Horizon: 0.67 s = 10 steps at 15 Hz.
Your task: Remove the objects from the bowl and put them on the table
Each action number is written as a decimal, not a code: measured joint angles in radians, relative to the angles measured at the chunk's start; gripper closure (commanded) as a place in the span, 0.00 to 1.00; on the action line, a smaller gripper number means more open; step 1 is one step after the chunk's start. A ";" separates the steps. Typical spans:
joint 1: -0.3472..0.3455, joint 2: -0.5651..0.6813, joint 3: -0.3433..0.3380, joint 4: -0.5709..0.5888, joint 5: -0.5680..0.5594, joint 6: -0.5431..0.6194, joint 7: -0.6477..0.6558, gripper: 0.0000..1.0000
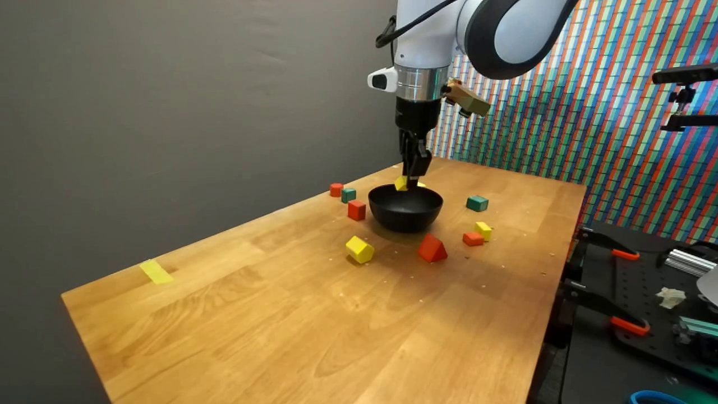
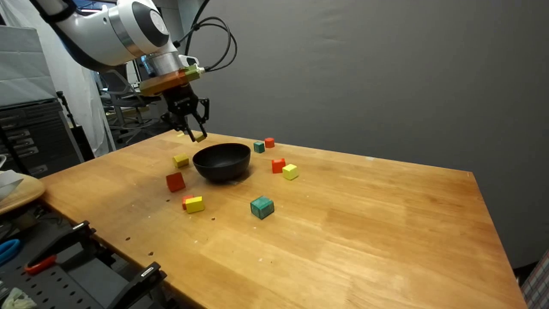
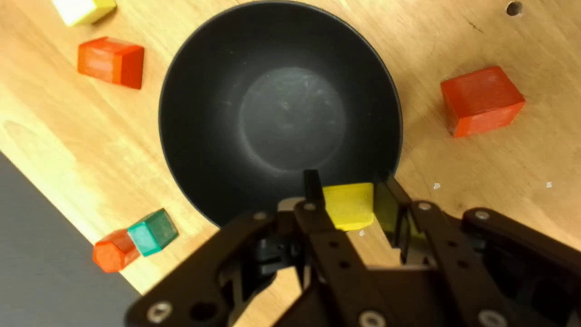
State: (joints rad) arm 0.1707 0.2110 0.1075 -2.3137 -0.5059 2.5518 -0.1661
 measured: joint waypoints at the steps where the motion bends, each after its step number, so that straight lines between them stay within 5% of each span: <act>1: 0.007 0.009 0.004 -0.002 -0.010 0.016 -0.008 0.86; 10: -0.004 0.261 0.105 0.028 0.024 0.185 -0.349 0.86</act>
State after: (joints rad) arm 0.1663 0.4720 0.2128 -2.2856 -0.4822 2.7370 -0.5156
